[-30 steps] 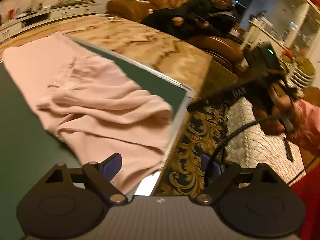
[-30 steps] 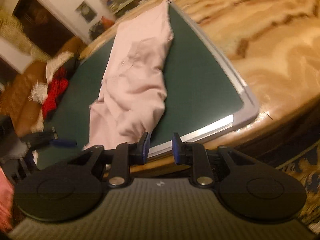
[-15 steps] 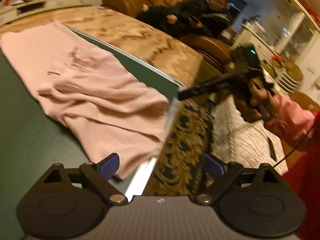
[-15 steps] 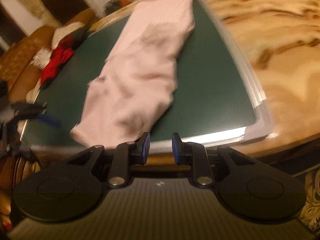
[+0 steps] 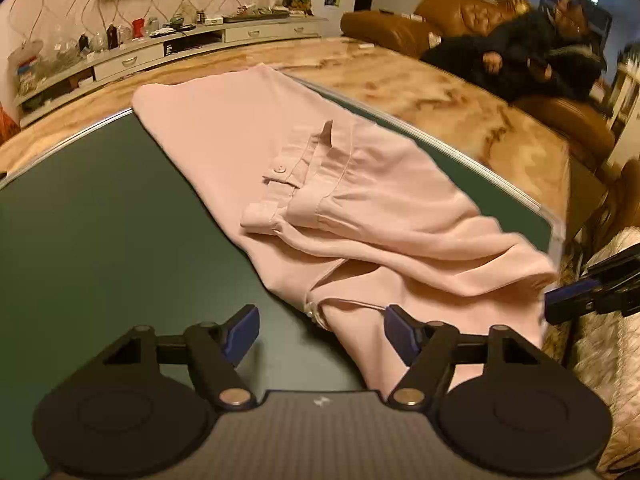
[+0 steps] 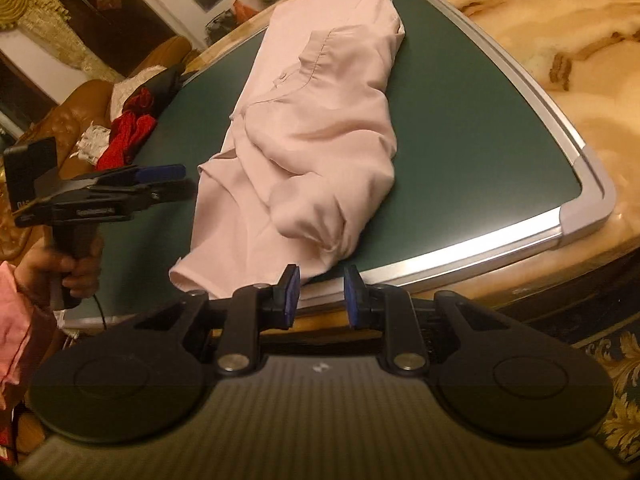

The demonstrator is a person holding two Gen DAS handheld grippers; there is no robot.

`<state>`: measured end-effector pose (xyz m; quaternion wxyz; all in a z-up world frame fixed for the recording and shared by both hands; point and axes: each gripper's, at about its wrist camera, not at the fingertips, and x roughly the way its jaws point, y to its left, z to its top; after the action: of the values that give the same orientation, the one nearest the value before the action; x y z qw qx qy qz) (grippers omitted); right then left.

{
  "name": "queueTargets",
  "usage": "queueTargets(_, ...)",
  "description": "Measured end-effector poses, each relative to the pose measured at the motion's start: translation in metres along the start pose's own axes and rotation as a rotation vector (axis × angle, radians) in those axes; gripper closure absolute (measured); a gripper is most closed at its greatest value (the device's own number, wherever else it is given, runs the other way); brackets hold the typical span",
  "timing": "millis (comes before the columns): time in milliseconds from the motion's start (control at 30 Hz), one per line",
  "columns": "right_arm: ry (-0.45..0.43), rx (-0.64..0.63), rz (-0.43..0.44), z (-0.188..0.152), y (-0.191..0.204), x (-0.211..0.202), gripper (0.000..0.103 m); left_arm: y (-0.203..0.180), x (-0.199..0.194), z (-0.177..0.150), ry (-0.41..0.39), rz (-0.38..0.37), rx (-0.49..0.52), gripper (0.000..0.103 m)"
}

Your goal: Fold clothes

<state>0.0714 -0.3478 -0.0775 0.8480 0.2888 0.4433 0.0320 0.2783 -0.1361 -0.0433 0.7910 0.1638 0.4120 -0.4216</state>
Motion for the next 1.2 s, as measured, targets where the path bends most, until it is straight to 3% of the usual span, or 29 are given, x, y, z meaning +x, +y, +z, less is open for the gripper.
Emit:
queueTargets(167,-0.029,0.06,-0.038,-0.001,0.005,0.007,0.075,-0.003,0.011,0.003,0.015,0.031,0.042,0.037)
queueTargets(300,-0.043,0.081,-0.086,0.001,0.011,0.011,0.075,-0.001,0.016,0.006,0.007,0.034,0.046,0.054)
queueTargets(333,-0.045,0.082,-0.09,0.0,0.013,0.012,0.078,0.0,0.018,0.006,0.007,0.035,0.044,0.068)
queueTargets(400,-0.048,0.084,-0.1,0.0,0.017,0.014,0.093,0.003,0.02,0.005,0.01,0.028,0.029,0.081)
queueTargets(567,-0.063,0.15,-0.071,-0.003,0.016,0.013,0.1,0.009,0.014,-0.001,-0.005,0.035,0.007,0.087)
queueTargets(900,-0.001,0.287,0.004,-0.002,0.004,0.026,0.1,0.024,0.003,-0.018,-0.036,0.026,-0.11,0.088)
queueTargets(1067,0.017,0.325,0.029,-0.001,-0.003,0.03,0.101,0.024,-0.001,-0.022,-0.035,0.037,-0.12,0.088)
queueTargets(1200,0.036,0.309,0.027,0.001,-0.004,0.03,0.1,0.018,-0.008,-0.024,-0.032,0.043,-0.101,0.055)
